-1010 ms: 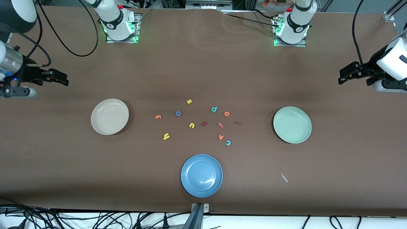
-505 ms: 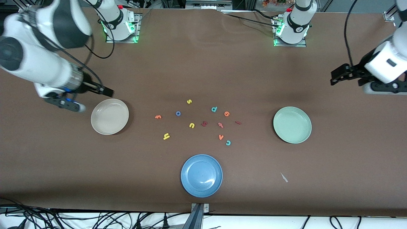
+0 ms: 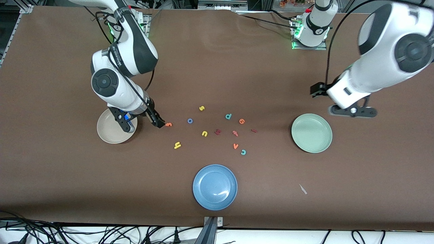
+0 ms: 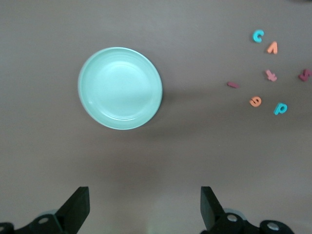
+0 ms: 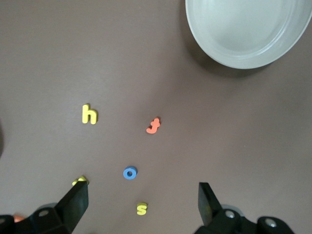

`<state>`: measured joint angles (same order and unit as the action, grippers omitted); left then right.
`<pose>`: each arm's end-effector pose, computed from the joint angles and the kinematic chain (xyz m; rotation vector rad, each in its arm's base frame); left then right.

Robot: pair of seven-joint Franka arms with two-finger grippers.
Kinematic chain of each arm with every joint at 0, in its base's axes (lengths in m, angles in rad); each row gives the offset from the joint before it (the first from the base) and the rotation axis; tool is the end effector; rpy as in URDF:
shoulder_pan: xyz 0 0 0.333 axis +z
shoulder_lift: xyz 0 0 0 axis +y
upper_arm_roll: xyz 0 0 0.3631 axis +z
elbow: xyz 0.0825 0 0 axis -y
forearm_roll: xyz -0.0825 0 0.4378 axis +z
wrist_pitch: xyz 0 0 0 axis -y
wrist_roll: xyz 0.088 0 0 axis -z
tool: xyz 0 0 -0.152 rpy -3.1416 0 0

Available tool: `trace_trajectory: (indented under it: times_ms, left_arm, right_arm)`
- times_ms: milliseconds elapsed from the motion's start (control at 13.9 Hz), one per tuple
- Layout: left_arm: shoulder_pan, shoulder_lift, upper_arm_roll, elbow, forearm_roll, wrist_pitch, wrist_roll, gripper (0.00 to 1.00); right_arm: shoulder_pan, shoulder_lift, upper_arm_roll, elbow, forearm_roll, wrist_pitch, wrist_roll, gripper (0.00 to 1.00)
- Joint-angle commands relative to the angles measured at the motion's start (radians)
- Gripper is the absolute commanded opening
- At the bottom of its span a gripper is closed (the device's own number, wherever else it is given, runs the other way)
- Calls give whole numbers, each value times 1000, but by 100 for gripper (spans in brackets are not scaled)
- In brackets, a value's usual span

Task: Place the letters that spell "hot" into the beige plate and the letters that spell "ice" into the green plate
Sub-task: 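Reach the orange letter with the right gripper while the left gripper descends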

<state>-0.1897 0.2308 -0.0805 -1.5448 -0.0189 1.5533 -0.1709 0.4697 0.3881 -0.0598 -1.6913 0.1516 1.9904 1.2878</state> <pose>0.6374 -0.1751 0.4922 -3.1063 0.1515 0.3504 0.6446 0.3006 0.3386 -2.7843 1.4185 0.2232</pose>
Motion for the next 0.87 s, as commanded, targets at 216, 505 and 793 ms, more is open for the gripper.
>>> trace_trajectory:
  times_ms: [216,505,793]
  left_arm:
    - [-74,131,7,18,-32,146,-7,100]
    - [-123,231,7,40,-33,247,-2,100]
    - [-166,341,5,52,-32,454,5,100]
  right_arm:
    - [41,81,-9,-39,28,123,132,100]
    - [49,80,-9,-163,26,307,310,100]
    - [49,80,-9,-260,26,438,353,100]
